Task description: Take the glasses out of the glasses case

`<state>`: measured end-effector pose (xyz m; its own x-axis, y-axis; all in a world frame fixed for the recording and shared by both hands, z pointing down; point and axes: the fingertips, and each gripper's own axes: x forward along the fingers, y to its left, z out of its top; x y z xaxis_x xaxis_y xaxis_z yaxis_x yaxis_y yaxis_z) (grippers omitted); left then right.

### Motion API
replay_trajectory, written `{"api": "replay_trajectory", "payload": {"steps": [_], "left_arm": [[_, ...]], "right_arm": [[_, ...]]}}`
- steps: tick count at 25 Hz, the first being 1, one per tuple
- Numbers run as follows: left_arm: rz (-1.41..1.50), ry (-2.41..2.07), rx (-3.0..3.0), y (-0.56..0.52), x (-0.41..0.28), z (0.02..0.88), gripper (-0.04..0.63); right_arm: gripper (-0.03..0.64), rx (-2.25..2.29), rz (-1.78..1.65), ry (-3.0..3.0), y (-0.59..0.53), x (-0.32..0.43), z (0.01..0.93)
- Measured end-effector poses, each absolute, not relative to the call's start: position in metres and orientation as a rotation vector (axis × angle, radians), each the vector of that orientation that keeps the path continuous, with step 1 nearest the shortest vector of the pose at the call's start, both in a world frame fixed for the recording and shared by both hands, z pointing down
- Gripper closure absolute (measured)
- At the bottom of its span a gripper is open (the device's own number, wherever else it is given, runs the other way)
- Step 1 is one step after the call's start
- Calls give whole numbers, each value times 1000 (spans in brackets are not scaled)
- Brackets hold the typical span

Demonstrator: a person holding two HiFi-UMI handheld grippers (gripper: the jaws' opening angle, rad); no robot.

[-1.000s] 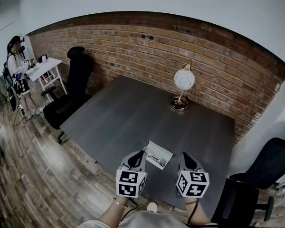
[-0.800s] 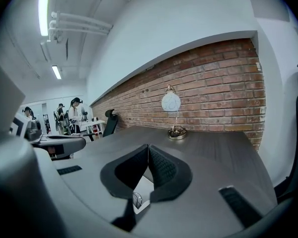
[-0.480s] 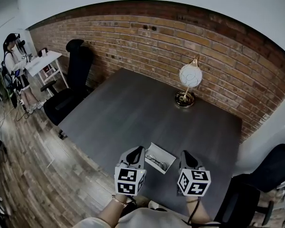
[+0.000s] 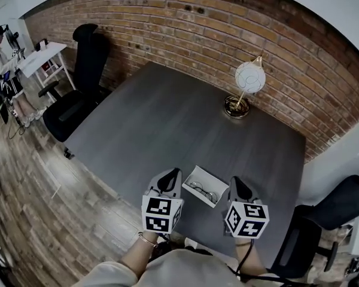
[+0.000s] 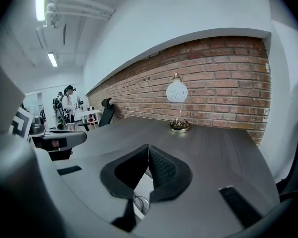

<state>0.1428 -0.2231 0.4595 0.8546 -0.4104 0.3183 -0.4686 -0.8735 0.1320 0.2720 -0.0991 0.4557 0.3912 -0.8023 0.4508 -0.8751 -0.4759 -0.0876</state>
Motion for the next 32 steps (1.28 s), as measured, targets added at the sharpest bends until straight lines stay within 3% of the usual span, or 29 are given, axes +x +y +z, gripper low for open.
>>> {"api": "replay_trajectory", "payload": {"steps": [28, 32], "left_arm": [[525, -725, 2727, -218, 112, 526, 571], [541, -725, 2709, -219, 110, 533, 571]], "right_arm": [[578, 2017, 877, -1673, -109, 229, 539], [511, 1906, 886, -1682, -111, 225, 551]]}}
